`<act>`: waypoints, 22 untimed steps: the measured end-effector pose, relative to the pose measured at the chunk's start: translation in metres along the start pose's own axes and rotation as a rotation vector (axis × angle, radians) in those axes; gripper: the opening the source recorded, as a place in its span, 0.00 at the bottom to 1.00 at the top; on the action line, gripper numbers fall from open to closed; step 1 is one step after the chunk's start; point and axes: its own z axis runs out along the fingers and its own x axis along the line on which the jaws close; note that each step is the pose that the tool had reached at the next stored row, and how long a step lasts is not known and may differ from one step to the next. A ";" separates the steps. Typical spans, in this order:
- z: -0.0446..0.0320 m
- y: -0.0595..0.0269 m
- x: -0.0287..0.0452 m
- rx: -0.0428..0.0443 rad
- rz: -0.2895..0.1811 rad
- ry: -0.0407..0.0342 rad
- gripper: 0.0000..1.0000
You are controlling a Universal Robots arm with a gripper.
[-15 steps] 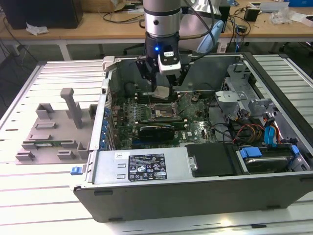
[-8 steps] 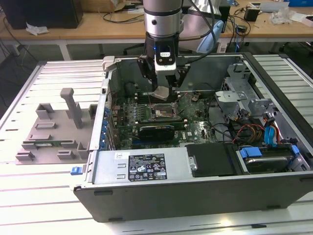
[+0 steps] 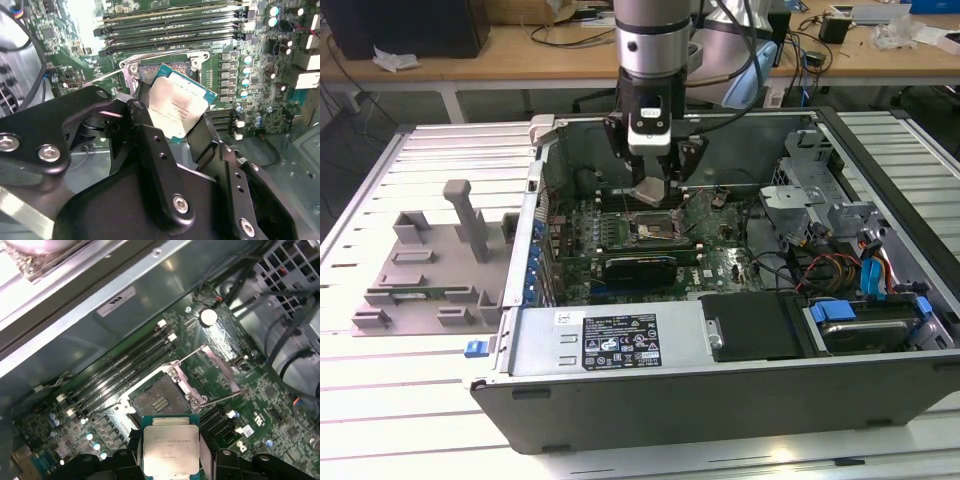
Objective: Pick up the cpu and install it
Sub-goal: 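Place the cpu into insertion slot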
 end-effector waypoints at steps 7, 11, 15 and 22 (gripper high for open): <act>0.0045 -0.0002 0.0001 0.0037 0.149 -0.0056 0.55; 0.0067 -0.0003 0.0002 0.0062 0.251 -0.0094 0.55; 0.0070 -0.0003 0.0002 0.0069 0.282 -0.0106 0.55; 0.0077 -0.0003 0.0002 0.0082 0.335 -0.0125 0.55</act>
